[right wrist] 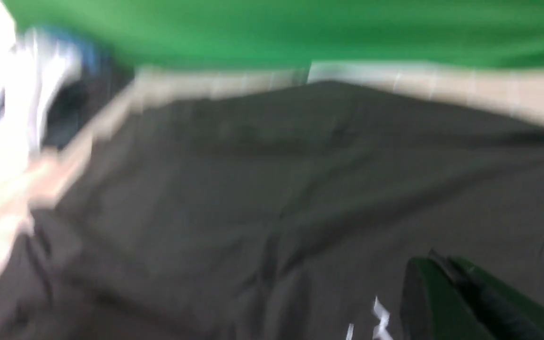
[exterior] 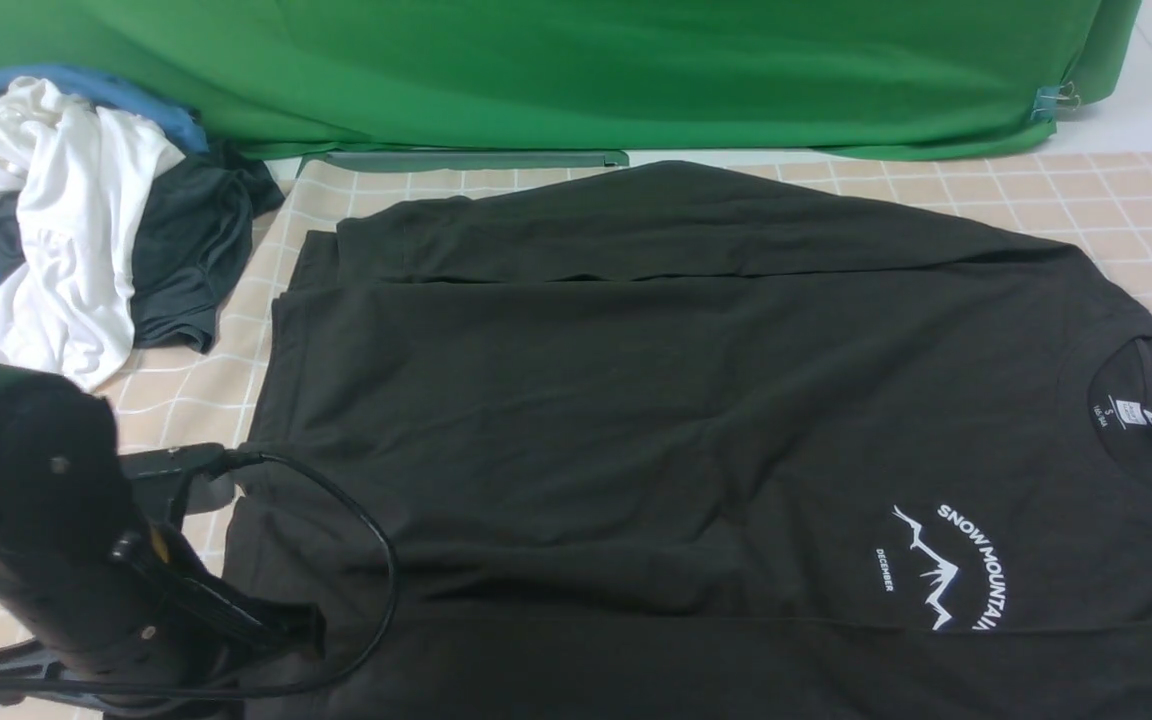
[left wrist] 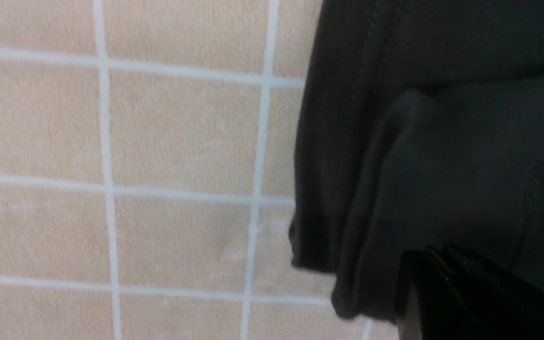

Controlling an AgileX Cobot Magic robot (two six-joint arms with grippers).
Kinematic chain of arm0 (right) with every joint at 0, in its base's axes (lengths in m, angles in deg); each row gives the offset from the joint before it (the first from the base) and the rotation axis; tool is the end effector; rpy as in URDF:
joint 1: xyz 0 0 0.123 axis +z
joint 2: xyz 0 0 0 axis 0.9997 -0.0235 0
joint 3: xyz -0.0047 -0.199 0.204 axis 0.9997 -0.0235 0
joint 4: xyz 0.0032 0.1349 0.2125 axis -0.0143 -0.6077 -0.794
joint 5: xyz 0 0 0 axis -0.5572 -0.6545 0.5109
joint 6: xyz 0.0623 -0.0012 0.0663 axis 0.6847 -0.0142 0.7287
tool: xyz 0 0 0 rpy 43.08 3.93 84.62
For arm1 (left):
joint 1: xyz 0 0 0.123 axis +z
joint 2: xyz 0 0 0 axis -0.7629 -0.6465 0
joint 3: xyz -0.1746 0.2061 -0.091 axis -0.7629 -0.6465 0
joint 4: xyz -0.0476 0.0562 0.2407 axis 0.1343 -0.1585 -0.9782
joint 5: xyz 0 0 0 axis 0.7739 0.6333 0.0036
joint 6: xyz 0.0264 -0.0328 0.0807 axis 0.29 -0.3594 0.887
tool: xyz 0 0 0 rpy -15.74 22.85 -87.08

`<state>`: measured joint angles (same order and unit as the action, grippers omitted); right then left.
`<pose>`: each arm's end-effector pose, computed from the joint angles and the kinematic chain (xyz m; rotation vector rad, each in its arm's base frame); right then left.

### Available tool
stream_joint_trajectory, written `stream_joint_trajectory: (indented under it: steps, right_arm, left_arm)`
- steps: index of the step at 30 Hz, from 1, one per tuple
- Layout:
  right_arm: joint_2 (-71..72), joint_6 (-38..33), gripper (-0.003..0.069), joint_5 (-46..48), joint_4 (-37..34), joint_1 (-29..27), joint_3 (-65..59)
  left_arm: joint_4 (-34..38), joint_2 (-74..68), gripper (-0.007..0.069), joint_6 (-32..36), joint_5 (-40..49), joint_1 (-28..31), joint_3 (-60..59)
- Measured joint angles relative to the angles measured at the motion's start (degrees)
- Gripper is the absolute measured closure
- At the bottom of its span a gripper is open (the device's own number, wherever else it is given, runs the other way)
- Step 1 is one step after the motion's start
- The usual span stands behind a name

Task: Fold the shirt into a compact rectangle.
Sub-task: 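Grasp the left edge of the dark T-shirt lying flat on the table, then fold the left side of the black T-shirt inward over its body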

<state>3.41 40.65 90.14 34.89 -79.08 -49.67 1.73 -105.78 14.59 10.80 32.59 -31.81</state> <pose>0.1100 0.0389 0.3236 -0.1040 2.0610 0.4574 0.1988 -0.0648 0.1889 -0.0855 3.0825 -0.0895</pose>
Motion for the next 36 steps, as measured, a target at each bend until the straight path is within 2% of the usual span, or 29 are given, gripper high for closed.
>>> stream_joint_trajectory:
  steps: [3,9,10,11,14,18,20,23,26,27,28,29,31,36]
  right_arm:
    - [-3.55,-0.81,0.0627,1.01,0.0,0.96,0.39]
    - [-5.26,-1.5,0.0627,0.31,0.0,1.39,0.39]
    - [-5.26,-1.57,0.0627,0.18,0.0,1.39,0.39]
    - [-5.26,-1.62,0.0627,-0.3,0.0,1.39,0.39]
    - [-5.26,-1.75,0.0627,-1.34,0.0,1.39,0.39]
    - [-5.26,-1.87,0.0627,-1.41,0.0,1.39,0.39]
    - [-5.26,-2.06,0.0627,-1.45,0.0,1.39,0.39]
    - [-5.26,-2.22,0.0626,-1.58,0.0,1.39,0.39]
    - [-5.26,-2.55,0.0626,-1.68,0.0,1.39,0.39]
    - [-5.26,-2.55,0.0626,-1.68,0.0,1.39,0.39]
    - [-5.26,-2.88,0.0626,-1.75,0.0,1.39,0.39]
    - [-5.26,-3.12,0.0626,-1.81,0.0,1.39,0.39]
    - [-5.26,-3.27,0.0625,-1.87,0.0,1.39,0.39]
    - [-5.26,-3.27,0.0625,-1.87,0.0,1.39,0.39]
  left_arm:
    - [-1.59,-1.52,0.0577,-0.6,-3.14,-0.05,0.0]
    - [-3.57,-2.52,0.0342,-0.73,-10.25,-0.07,0.0]
    - [-3.63,-2.73,0.0323,-0.63,-11.01,-0.07,0.0]
    - [-3.64,-3.3,0.0262,-0.32,-12.27,-0.07,0.0]
    - [-3.26,-5.35,0.0153,1.18,-12.99,-0.07,0.0]
    - [-2.74,-7.26,0.0107,2.16,-12.99,-0.07,0.0]
    - [-2.21,-7.45,0.0114,4.06,-12.99,-0.07,0.22]
    - [-0.89,-7.56,0.0199,6.69,-12.6,-0.07,0.39]
    - [0.85,-7.67,0.0396,8.54,-10.79,-0.07,0.5]
    - [0.86,-7.67,0.0426,8.55,-10.63,-0.07,0.57]
    - [0.93,-7.67,0.0519,8.68,-8.38,-0.07,0.97]
    - [0.93,-7.67,0.056,8.7,-6.61,-0.07,1.51]
    - [0.93,-7.06,0.0594,8.7,-3.54,-0.07,2.77]
    - [3.0,-1.91,0.0601,8.7,3.63,-0.07,6.93]
